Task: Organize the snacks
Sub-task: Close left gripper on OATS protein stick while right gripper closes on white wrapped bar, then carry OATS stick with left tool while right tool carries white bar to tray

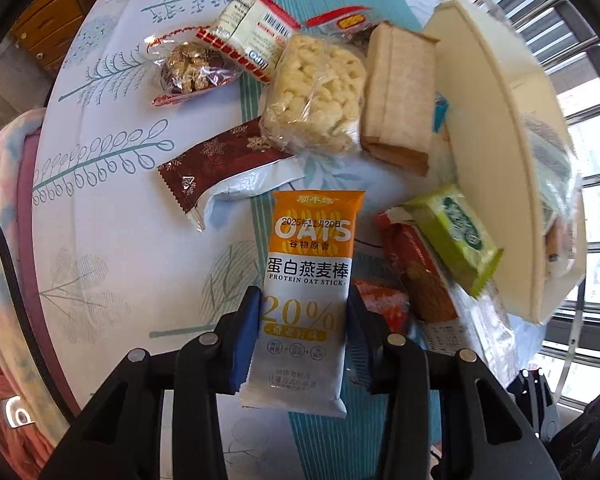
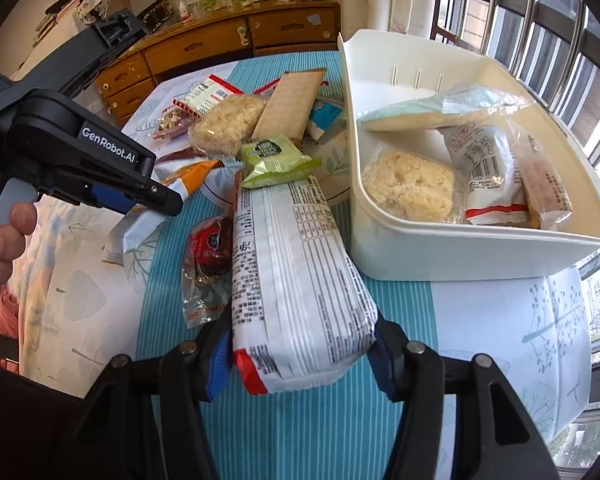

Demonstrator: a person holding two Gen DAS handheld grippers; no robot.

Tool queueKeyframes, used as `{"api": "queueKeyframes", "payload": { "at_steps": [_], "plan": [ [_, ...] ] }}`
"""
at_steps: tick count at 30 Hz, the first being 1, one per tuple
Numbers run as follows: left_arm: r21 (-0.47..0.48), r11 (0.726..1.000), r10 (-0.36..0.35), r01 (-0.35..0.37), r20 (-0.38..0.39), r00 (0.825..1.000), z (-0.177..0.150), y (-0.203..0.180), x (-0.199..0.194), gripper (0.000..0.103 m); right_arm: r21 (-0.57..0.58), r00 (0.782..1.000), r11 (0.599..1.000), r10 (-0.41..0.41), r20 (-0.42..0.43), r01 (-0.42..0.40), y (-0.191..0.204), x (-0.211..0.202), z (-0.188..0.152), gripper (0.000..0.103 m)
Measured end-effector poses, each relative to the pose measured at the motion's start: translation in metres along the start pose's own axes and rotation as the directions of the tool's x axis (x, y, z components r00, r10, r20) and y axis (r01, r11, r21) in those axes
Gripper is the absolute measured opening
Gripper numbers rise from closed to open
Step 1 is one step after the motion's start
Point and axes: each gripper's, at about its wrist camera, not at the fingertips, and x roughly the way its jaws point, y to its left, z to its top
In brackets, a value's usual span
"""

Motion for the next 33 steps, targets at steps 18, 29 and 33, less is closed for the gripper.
{"api": "queueKeyframes", "payload": {
  "at_steps": [18, 29, 33],
  "plan": [
    [0.115, 0.984, -0.158, 0.139, 0.177, 0.971, -0.041, 0.013, -0.117, 0.039, 0.059, 0.986, 0.997, -0.055, 0.157, 0.047, 0.019, -0.066, 0.014, 0.054],
    [0.154, 0.978, -0.175, 0.141, 0.236, 0.956, -0.053, 0.007, -0.151, 0.039, 0.115, 0.975, 0.993, 0.012, 0.221, -0.038, 0.016, -0.107, 0.040, 0.054],
    [0.176, 0.973, -0.189, 0.146, 0.255, 0.948, -0.053, 0.000, -0.158, 0.039, 0.133, 0.972, 0.990, 0.006, 0.234, -0.038, 0.009, -0.128, 0.044, 0.054]
  ]
}}
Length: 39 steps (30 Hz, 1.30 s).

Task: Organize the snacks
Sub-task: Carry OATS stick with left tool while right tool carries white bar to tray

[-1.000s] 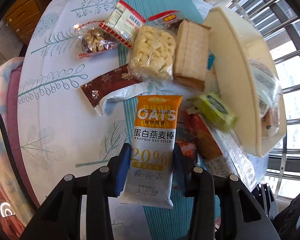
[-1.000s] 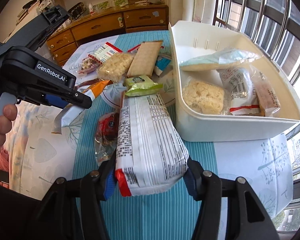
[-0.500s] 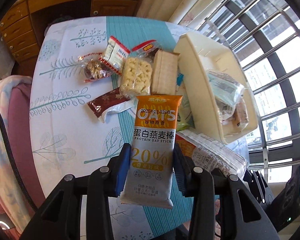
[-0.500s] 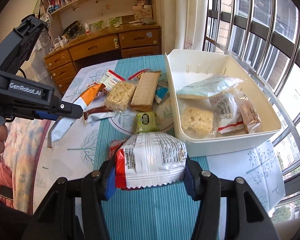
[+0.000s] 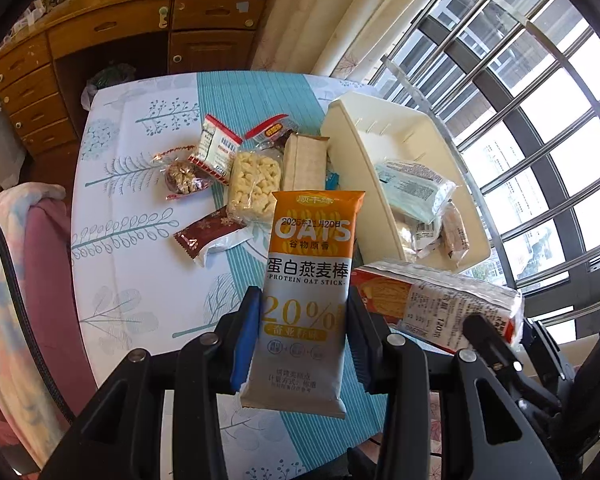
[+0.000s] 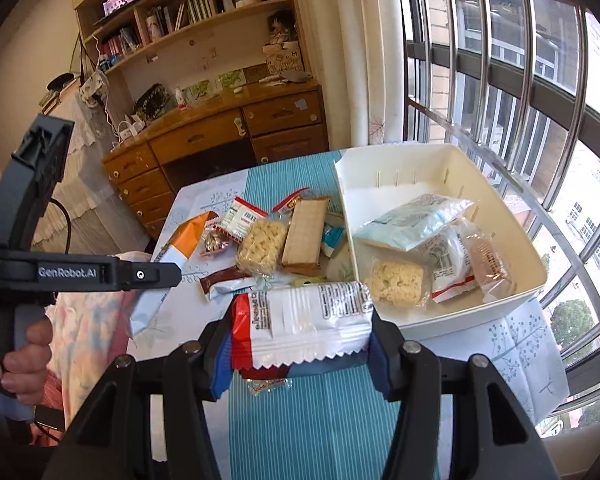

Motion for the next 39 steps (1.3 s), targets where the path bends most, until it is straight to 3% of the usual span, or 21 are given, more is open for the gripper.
{"api": "queueKeyframes", "payload": {
  "at_steps": [12, 18, 25, 29, 39],
  "plan": [
    [0.063, 0.997, -0.052, 0.049, 0.043, 0.998, 0.016, -0.050, -0.005, 0.039, 0.138, 0.999, 0.990, -0.024, 0.040, 0.019, -0.064, -0.041, 0.022, 0.054],
    [0.093, 0.994, -0.060, 0.055, 0.055, 0.997, 0.032, -0.081, 0.004, 0.039, 0.141, 0.999, 0.990, -0.030, 0.016, 0.027, -0.092, -0.034, 0.038, 0.054],
    [0.084, 0.995, -0.051, 0.046, 0.053, 0.997, 0.051, -0.111, 0.028, 0.039, 0.132, 0.996, 0.991, 0.045, -0.079, -0.035, -0.119, -0.006, 0.053, 0.054],
    [0.070, 0.997, -0.036, 0.032, 0.056, 0.998, 0.062, -0.124, 0.041, 0.039, 0.123, 0.984, 0.988, 0.108, -0.139, -0.091, -0.128, 0.013, 0.054, 0.054],
    [-0.018, 1.000, 0.011, -0.010, 0.066, 0.998, 0.086, -0.140, 0.077, 0.040, 0.071, 0.928, 0.976, 0.220, -0.301, -0.208, -0.152, 0.062, 0.059, 0.055]
  ]
}}
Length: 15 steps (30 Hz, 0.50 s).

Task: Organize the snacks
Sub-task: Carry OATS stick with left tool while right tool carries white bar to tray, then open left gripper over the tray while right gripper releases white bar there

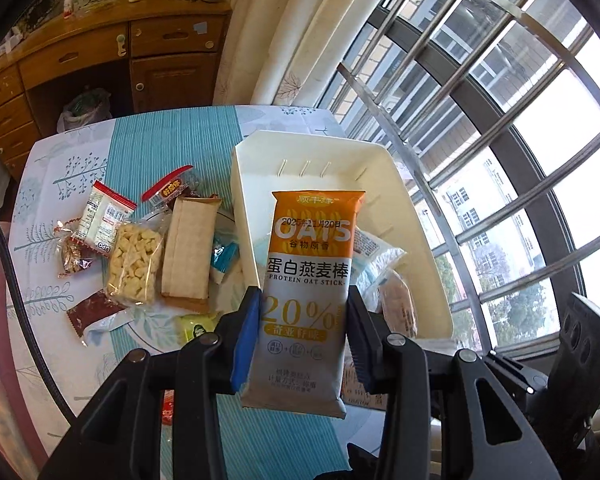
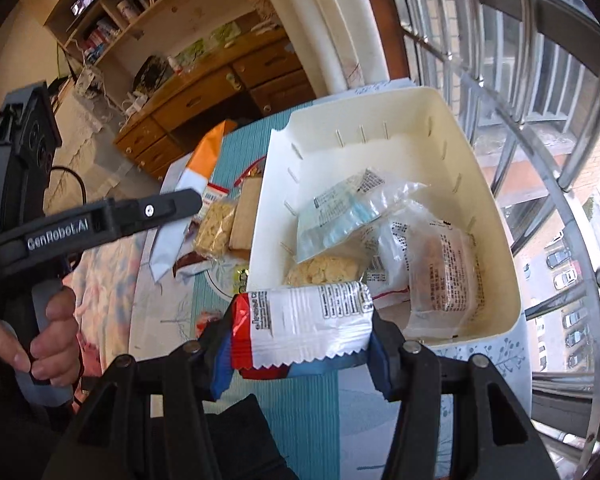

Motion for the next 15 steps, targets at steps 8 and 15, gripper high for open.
{"api": "queueKeyframes", "payload": {
  "at_steps": [8, 15],
  "plan": [
    [-0.047, 0.999, 0.008, -0.007, 0.018, 1.000, 0.016, -0.019, 0.026, 0.040, -0.080, 0.999, 0.997, 0.020, -0.051, -0.024, -0.019, 0.007, 0.015, 0.059],
    [-0.068, 0.998, 0.012, -0.010, 0.032, 0.999, 0.023, -0.034, 0.040, 0.041, -0.070, 0.999, 0.997, -0.042, -0.010, 0.041, -0.046, -0.002, 0.027, 0.069]
  ]
}}
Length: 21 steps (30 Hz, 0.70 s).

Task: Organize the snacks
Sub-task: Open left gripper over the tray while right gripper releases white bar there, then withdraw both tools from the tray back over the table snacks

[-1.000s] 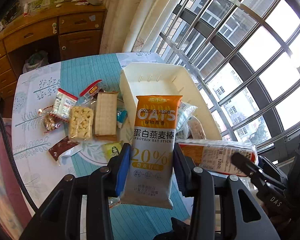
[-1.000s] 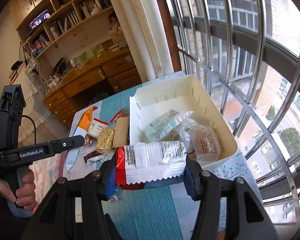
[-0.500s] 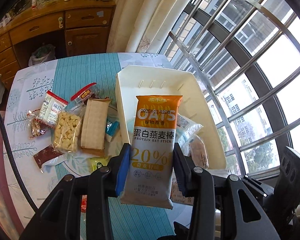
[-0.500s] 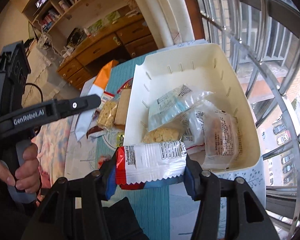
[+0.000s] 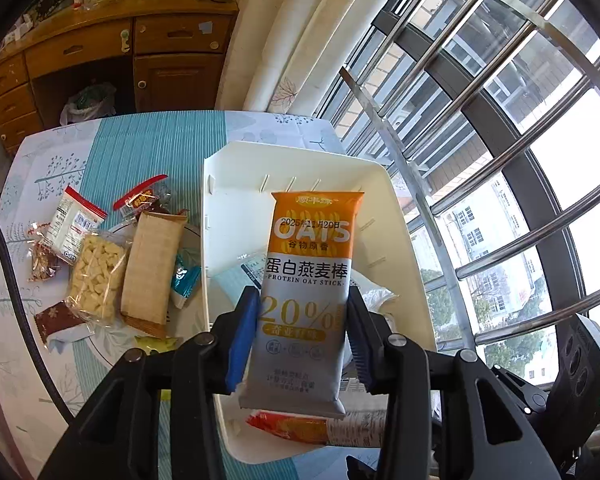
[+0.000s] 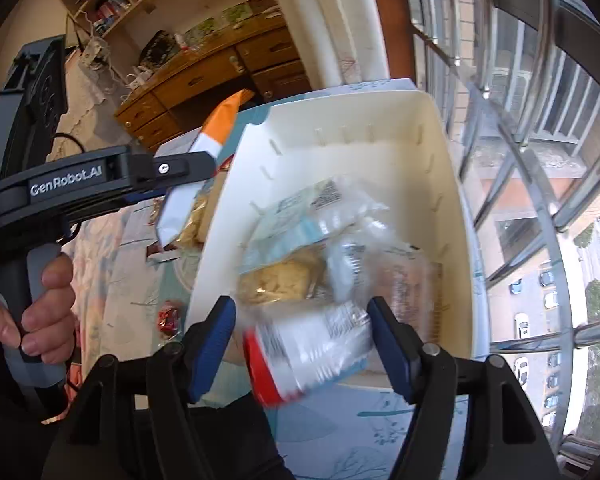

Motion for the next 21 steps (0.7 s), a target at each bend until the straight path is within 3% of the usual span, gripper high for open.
{"api": "queueKeyframes", "payload": {
  "at_steps": [6, 21],
  "plan": [
    [-0.023, 1.000, 0.006, -0.005, 0.016, 1.000, -0.001, -0.002, -0.003, 0.056, 0.041, 0.999, 0.999, 0.002, 0.034, -0.003, -0.017, -0.010, 0.001, 0.069],
    [-0.028, 0.998, 0.064, -0.063, 0.022, 0.998, -0.019, 0.026, -0.038, 0.069, 0.008, 0.998, 0.999, 0.036, 0.054, -0.037, 0.019, -0.010, -0.005, 0.069]
  ]
}}
